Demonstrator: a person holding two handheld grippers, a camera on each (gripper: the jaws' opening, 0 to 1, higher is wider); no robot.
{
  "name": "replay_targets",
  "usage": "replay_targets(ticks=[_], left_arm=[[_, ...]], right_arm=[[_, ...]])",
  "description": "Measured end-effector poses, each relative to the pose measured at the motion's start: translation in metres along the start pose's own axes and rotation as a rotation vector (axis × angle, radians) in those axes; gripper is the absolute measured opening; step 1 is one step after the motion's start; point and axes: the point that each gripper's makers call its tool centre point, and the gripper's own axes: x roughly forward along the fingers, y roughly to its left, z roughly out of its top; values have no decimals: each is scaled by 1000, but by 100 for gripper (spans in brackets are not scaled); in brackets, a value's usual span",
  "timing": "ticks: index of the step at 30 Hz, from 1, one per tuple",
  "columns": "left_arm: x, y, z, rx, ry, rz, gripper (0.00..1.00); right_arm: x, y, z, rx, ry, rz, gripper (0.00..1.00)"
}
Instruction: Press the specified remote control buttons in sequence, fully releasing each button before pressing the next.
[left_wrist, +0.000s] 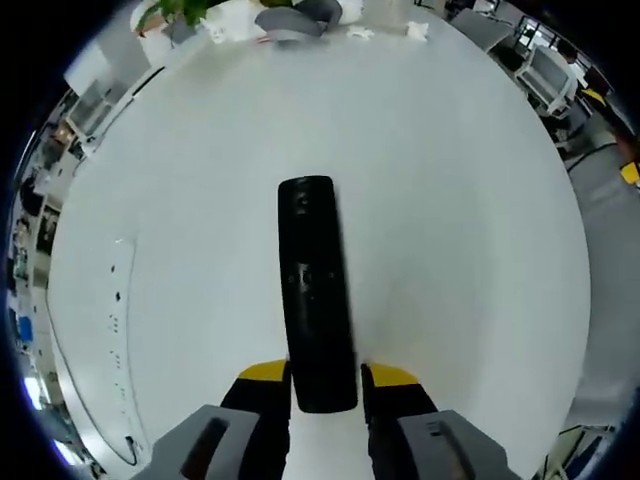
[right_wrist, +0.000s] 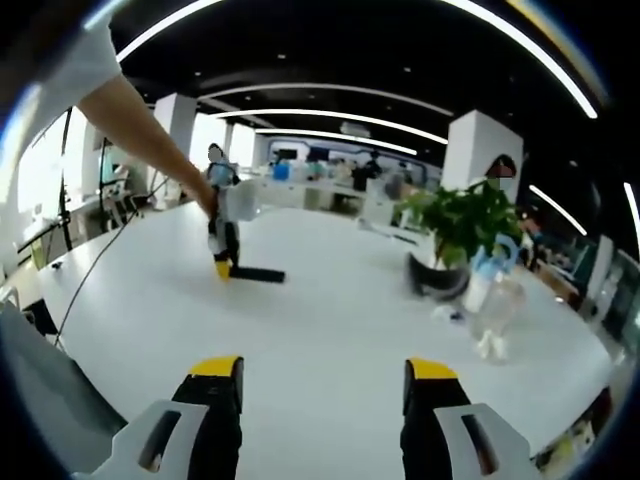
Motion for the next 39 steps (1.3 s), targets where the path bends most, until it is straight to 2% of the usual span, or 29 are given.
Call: replay_targets(ticks=[7, 12, 24, 39], left_arm=[[1, 0, 0, -41, -13, 38, 24], [2, -2, -1, -50, -1, 46, 24], [3, -21, -3, -34, 23, 38, 24], [3, -43, -5, -79, 37, 46, 24]], right_arm=[[-1, -2, 2, 10, -14, -6, 63], [-2, -2, 4, 10, -20, -6, 63], [-3, -3, 7, 18, -36, -12, 63], [-4, -1, 8, 11, -42, -1, 63]])
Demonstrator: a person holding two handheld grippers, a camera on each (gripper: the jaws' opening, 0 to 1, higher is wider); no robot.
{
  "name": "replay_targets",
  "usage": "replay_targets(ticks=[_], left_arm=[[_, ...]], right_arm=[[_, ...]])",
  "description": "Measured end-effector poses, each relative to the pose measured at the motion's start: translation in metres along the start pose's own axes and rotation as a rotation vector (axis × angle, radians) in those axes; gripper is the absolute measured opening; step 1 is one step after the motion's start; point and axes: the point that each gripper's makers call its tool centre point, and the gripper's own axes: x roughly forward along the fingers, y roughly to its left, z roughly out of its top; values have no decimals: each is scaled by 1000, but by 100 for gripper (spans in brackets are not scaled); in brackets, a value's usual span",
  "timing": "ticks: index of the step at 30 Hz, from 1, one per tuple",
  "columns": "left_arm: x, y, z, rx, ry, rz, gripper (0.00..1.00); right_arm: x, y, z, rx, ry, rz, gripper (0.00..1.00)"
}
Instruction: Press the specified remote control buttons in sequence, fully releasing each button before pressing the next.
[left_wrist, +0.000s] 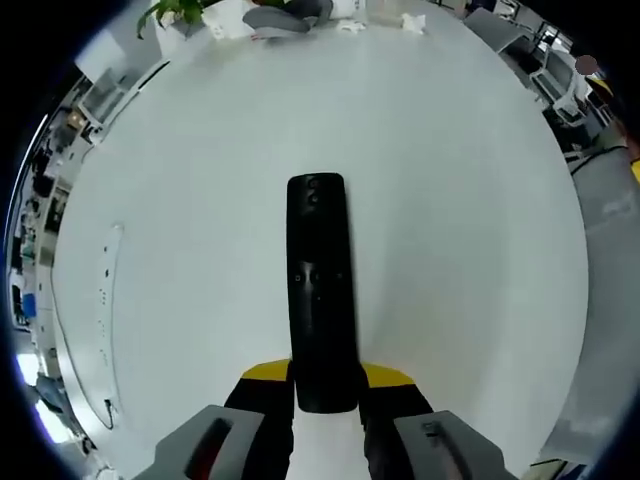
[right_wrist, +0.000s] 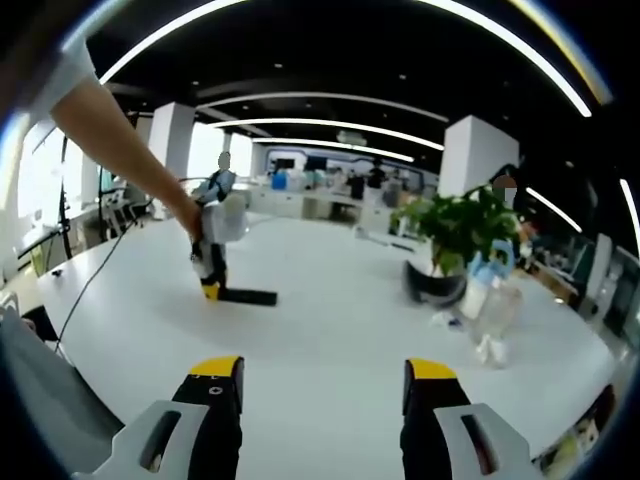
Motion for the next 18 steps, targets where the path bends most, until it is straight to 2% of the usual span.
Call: replay_targets(ticks=[3, 18], left_arm=[[-2, -3, -1, -4, -1, 19, 24], [-3, -24, -4, -49, -16, 9, 24]], right_arm=[[0, 0, 1, 0, -3, 2, 62], [-2, -2, 3, 8, -24, -4, 62]])
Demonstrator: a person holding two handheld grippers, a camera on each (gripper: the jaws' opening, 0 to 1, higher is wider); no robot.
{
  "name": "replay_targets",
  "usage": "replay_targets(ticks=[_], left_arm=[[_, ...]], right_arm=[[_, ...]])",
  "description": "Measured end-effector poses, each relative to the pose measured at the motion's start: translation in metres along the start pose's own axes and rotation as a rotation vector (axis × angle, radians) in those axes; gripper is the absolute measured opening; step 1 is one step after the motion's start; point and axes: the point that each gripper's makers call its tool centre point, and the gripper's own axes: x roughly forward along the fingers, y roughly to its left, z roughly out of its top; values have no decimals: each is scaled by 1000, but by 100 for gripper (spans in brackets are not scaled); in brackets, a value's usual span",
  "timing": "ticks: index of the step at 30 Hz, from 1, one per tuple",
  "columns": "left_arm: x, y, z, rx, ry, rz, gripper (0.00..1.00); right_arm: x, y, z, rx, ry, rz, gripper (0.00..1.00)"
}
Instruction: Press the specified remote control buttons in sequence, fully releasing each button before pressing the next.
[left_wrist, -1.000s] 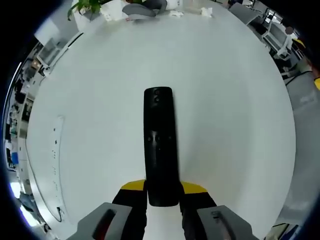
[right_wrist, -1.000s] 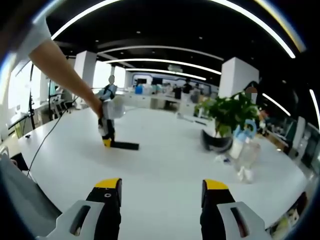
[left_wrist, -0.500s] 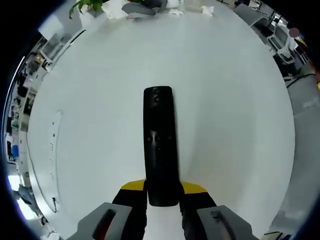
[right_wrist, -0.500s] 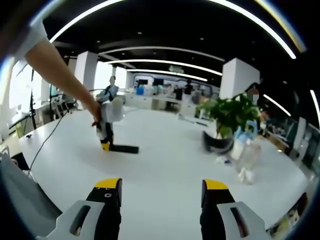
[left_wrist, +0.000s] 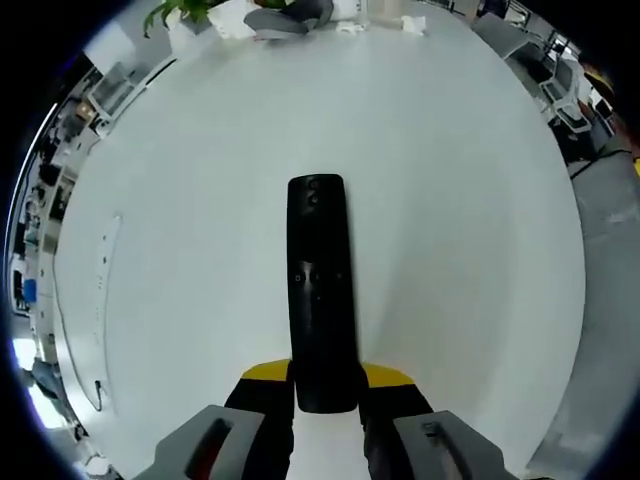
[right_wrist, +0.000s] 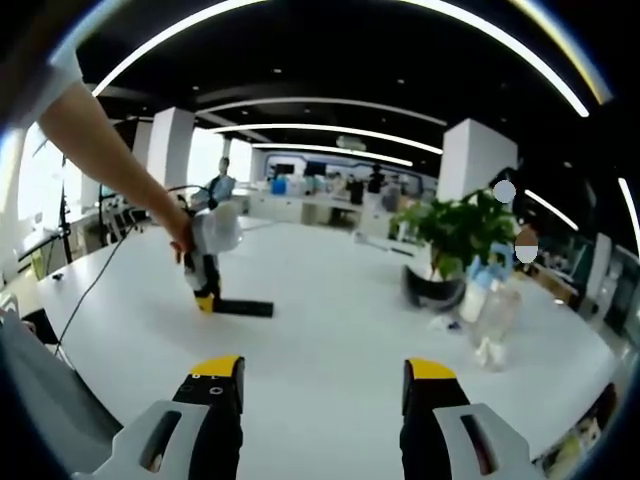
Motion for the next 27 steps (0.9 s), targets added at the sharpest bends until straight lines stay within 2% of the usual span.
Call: replay_targets(ticks=[4, 14, 22, 27], left_arm=[[0, -6, -1, 22, -3, -1, 24], [-1, -16, -3, 6, -13, -6, 24], [-1, -27, -4, -5, -22, -5, 24], [-2, -34, -6, -22, -38, -3, 24]], right_arm=[[0, 0, 0, 2, -3, -2, 62], [0, 1, 1, -2, -3, 5, 61], [-1, 1, 2, 9, -7, 6, 56], [-2, 4, 2, 12, -7, 24, 49]])
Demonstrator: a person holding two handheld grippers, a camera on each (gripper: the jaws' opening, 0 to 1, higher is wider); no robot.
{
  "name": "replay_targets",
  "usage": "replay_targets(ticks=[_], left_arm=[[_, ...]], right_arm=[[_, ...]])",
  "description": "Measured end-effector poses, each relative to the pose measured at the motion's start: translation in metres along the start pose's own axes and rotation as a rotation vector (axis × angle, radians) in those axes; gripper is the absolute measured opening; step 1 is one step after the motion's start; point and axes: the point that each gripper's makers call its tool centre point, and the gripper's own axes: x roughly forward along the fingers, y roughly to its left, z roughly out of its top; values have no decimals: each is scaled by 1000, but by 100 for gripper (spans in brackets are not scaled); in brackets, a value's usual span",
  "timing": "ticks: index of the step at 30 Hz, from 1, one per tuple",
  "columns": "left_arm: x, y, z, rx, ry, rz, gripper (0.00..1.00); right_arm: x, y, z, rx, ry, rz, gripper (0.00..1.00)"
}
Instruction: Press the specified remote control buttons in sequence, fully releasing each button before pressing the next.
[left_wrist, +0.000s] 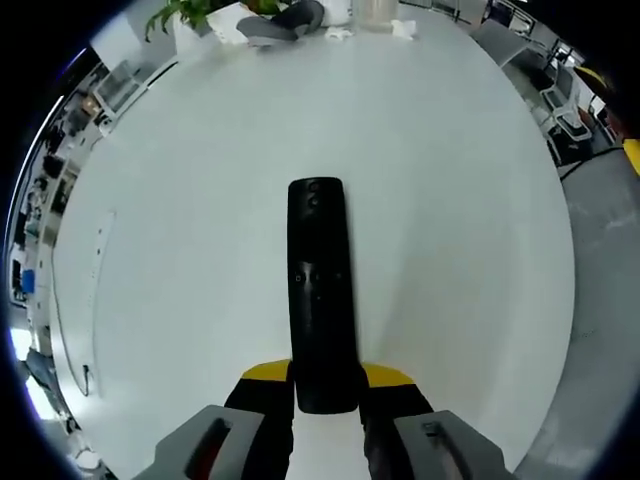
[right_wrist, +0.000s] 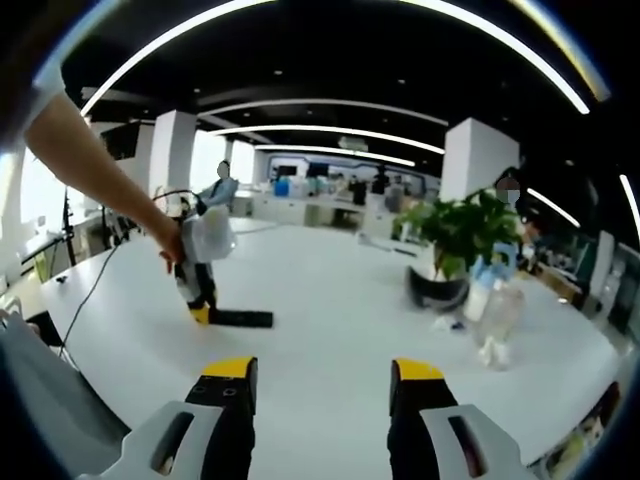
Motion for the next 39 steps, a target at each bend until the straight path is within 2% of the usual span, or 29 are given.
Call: replay_targets(ticks=[1, 5, 14, 17, 21, 24, 30, 39], left_arm=[[0, -1, 0, -1, 1, 0, 24], [0, -9, -1, -3, 6, 3, 24], [-2, -24, -3, -10, 9, 3, 24], [-3, -32, -3, 23, 18, 7, 24], [-4, -37, -2, 66, 45, 43, 24], [-5, -40, -2, 130, 85, 50, 24], [-5, -49, -1, 205, 163, 67, 24], [-7, -58, -4, 231, 194, 89, 24]], right_arm=[[-1, 1, 0, 9, -3, 7, 46], [-1, 11, -5, 35, 31, 64, 24], [-1, 15, -5, 15, 32, 72, 12], [0, 15, -6, 12, 42, 73, 6], [0, 16, -8, 1, 53, 77, 0], [0, 17, -8, 1, 56, 83, 0], [0, 17, -10, -5, 63, 83, 0], [0, 16, -12, -10, 70, 82, 0]])
